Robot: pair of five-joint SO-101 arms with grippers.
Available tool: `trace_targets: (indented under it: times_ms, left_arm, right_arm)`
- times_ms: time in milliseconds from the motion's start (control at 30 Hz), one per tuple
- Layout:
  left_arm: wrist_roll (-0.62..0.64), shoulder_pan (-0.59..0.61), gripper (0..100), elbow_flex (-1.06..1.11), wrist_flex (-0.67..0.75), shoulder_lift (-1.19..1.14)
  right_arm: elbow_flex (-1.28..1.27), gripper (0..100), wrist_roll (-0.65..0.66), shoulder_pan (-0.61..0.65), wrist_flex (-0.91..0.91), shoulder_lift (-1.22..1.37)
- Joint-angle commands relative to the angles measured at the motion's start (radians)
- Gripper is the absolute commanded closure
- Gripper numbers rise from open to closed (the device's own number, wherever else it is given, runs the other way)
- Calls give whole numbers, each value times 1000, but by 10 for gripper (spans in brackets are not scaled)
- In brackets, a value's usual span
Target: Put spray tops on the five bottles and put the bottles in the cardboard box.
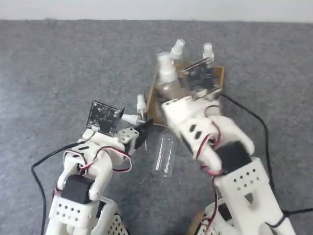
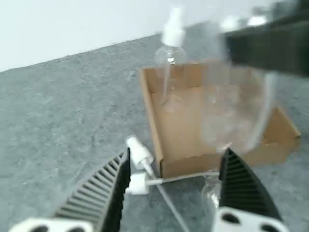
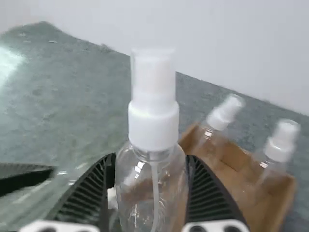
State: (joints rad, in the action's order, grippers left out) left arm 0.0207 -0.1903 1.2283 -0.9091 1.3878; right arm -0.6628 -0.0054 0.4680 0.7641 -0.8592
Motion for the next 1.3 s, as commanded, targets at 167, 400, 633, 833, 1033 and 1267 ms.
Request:
trace_targets:
  times_ms: [167, 400, 633, 833, 1033, 1267]
  left_arm:
    - [-2, 209, 997, -4, 71, 15]
    - [-2, 210, 989, -4, 66, 9]
    - [-2, 210, 989, -4, 66, 8]
    - [-2, 209, 989, -4, 66, 8]
    - [-2, 209, 989, -4, 66, 8]
    - [-2, 209, 989, -4, 64, 8]
  right_arm:
    - [-141, 993, 20, -188, -314, 7]
    - [-147, 993, 11, -157, -570, 278]
    - [-153, 993, -8, -96, -797, 516]
    - [-153, 993, -8, -73, -891, 628]
    - [-152, 993, -5, -42, -977, 725]
    - [-144, 993, -2, -42, -1030, 797]
